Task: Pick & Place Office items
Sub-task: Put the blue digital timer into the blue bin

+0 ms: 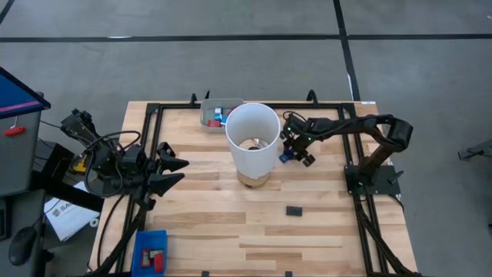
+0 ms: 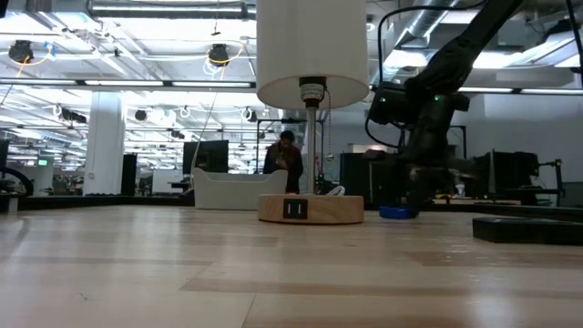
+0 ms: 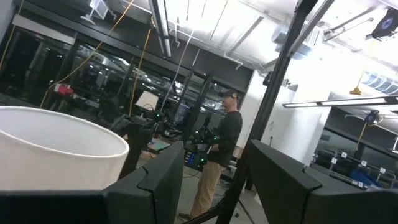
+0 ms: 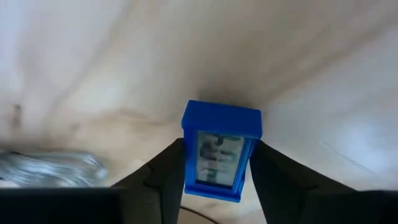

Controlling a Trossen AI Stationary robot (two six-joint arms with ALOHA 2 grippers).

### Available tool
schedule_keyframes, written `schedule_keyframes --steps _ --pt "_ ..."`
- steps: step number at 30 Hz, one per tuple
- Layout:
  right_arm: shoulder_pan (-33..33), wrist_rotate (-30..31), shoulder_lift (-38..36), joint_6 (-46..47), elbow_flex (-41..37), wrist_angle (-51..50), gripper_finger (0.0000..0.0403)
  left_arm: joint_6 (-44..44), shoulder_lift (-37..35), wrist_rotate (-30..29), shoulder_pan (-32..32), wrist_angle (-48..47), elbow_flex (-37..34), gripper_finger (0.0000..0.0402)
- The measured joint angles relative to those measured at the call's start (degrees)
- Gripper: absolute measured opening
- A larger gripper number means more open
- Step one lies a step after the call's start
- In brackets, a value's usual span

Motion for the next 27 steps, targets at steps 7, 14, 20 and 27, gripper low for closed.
schedule_keyframes --steps 7,14,20,27 --pt "2.94 2.64 -6.62 1.07 0.01 -10.19 0.0147 0.00 0.02 3.06 0.00 -0.09 0.00 0.0178" --pt "5.04 7.90 -18.29 1.16 0.13 -14.83 0.0140 -0.01 0.02 5.22 -0.88 -3.16 0.00 0.0178" --pt "13.19 15.82 -30.35 7.12 0.22 -19.58 0.0148 -0.15 0.02 4.66 -4.85 -8.90 0.00 0.0178" --pt "29.35 30.45 -40.86 20.37 0.22 -26.00 0.0131 -0.20 0.16 1.28 -10.28 -11.37 0.00 0.0178"
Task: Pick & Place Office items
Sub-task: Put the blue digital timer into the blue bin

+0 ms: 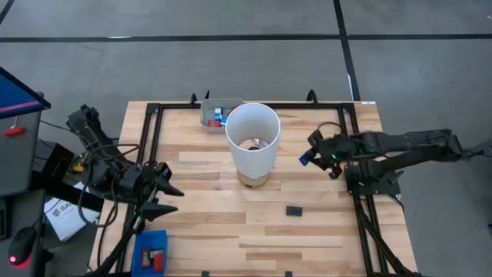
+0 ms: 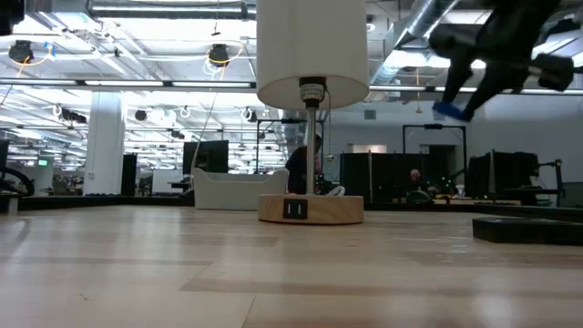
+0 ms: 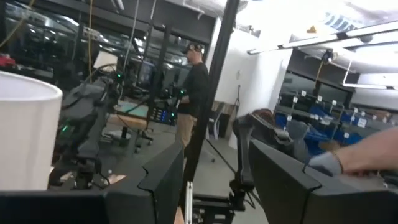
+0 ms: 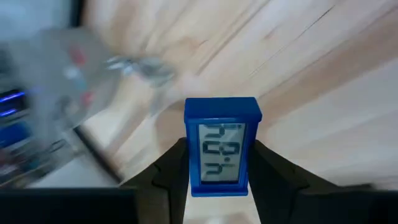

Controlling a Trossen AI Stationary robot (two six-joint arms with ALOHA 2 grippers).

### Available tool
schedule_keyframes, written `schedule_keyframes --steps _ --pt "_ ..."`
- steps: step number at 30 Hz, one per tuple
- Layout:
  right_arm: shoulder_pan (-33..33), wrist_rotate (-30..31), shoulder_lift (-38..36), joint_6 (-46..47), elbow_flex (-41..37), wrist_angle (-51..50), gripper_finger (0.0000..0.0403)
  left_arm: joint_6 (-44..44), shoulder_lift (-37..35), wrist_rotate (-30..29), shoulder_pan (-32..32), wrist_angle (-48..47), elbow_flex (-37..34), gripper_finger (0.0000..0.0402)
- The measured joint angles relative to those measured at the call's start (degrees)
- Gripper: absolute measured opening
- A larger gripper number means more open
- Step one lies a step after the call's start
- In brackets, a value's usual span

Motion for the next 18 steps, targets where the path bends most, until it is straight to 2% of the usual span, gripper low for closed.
schedule_keyframes --steps 4,6,9,13,18 --pt "9.89 10.33 -0.67 1.39 0.74 6.15 0.0141 0.19 1.69 -2.21 -2.60 -0.77 0.00 0.0178" --pt "14.59 17.55 1.18 0.54 2.87 9.38 0.0147 0.48 3.54 -3.12 -3.78 -0.74 0.00 0.0178" --pt "20.65 28.90 5.59 -0.01 8.16 10.03 0.0149 0.57 7.33 -5.23 -4.92 -0.62 0.00 0.0178" --pt "27.65 41.10 12.46 -1.24 16.29 7.16 0.0141 1.04 12.67 -10.94 -6.82 -0.66 1.31 0.0178" --pt "35.16 55.34 20.81 -0.64 24.70 6.13 0.0135 7.65 18.04 -19.37 -8.17 -0.62 6.78 0.0178"
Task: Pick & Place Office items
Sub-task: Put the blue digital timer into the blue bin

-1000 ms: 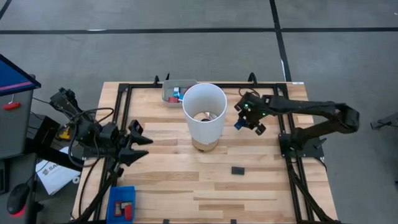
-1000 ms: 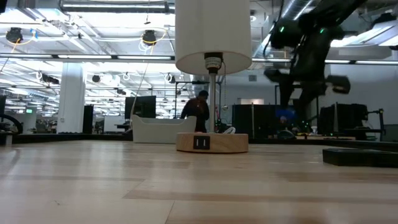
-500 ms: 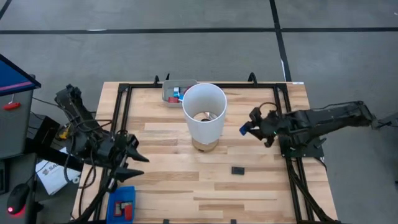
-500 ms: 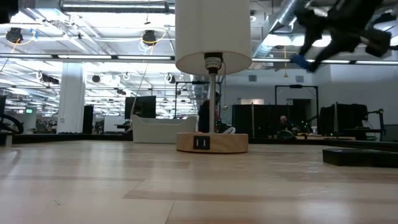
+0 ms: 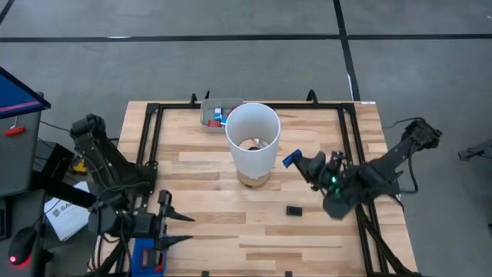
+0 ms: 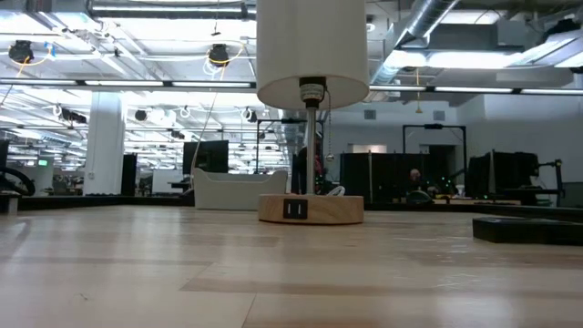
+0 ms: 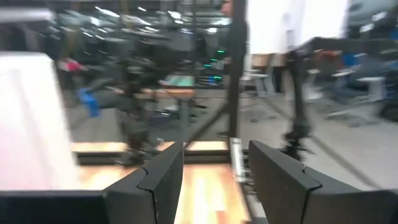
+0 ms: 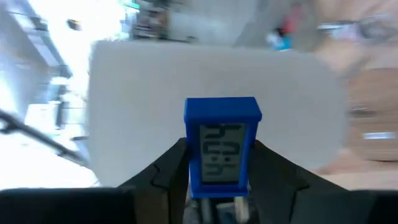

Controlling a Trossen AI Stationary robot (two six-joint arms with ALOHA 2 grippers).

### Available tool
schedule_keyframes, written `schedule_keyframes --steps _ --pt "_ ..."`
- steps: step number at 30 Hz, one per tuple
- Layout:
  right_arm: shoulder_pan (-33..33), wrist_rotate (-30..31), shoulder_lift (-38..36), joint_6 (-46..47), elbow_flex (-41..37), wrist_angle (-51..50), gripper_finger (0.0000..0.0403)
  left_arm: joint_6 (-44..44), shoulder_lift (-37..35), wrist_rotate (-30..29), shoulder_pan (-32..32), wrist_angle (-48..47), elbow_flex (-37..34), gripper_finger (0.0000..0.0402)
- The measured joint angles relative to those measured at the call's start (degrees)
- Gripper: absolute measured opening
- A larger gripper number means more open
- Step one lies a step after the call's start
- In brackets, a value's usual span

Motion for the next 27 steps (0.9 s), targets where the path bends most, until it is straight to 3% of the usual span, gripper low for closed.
schedule_keyframes --steps 6,11,19,27 --pt "5.51 12.23 10.76 -6.86 11.86 3.48 0.0138 8.98 3.16 -8.93 0.90 0.21 5.78 0.0178" --pt "7.40 17.95 19.77 -18.29 21.77 12.74 0.0139 15.71 5.61 -9.26 3.02 0.15 8.56 0.0179" --pt "8.51 18.46 30.56 -37.06 34.81 26.06 0.0139 24.48 10.77 -4.24 5.55 0.61 13.85 0.0195" --pt "7.06 15.34 37.19 -43.12 42.45 29.14 0.0139 24.34 12.05 4.43 10.25 8.26 14.88 0.0187"
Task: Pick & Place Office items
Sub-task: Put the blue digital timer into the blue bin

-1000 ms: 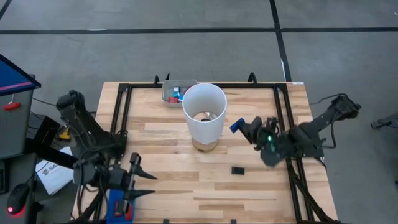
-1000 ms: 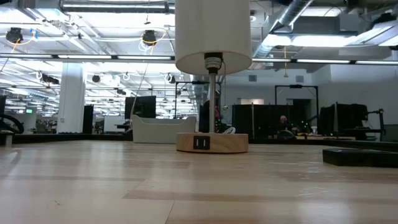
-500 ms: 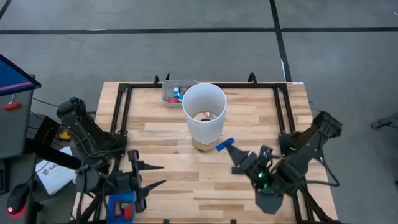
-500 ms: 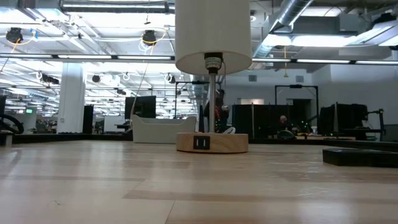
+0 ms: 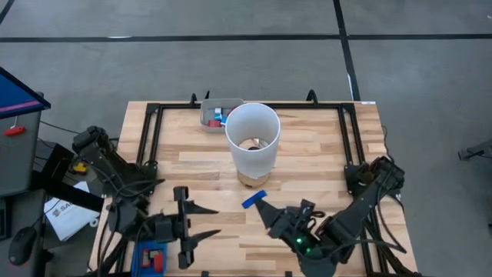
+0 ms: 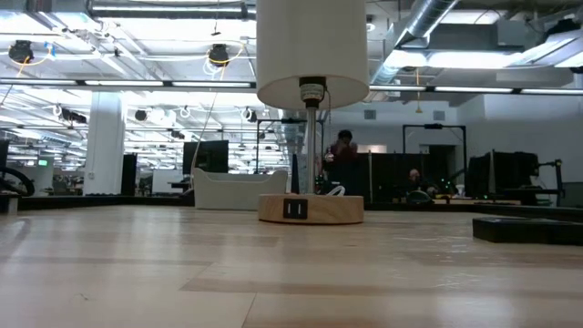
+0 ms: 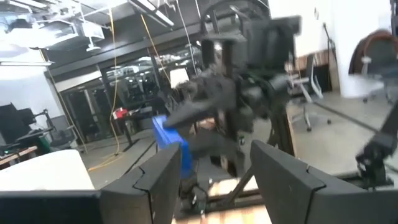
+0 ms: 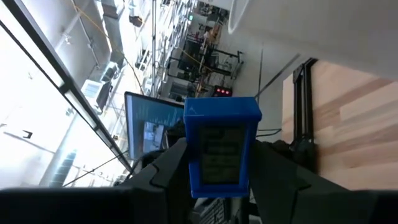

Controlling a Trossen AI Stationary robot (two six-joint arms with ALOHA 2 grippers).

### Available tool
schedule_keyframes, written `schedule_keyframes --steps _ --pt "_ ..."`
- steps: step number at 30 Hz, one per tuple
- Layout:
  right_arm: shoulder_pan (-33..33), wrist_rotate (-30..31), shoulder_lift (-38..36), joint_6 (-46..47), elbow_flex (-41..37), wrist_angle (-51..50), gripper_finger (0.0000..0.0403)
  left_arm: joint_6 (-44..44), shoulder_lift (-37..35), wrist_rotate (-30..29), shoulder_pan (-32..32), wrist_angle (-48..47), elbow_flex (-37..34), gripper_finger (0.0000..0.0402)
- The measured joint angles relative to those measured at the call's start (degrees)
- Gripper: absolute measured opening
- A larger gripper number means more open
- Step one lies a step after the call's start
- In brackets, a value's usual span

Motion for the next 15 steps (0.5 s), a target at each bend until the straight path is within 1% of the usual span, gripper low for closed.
schedule_keyframes --steps 3,6,12,15 --pt "-0.74 -1.13 0.96 0.26 1.10 0.25 0.0139 -0.09 0.00 1.72 1.45 1.59 0.00 0.0192" --pt "-1.45 -2.58 1.17 -1.06 1.26 1.82 0.0139 -1.69 0.00 2.00 2.73 1.04 0.00 0.0202" --pt "-2.99 -6.57 1.18 -12.26 1.26 10.29 0.0139 -3.10 0.00 2.04 4.88 0.68 0.00 0.0223" --pt "-4.14 -8.92 1.18 -15.82 1.26 12.62 0.0139 -4.37 0.00 2.46 5.83 0.69 0.00 0.0229"
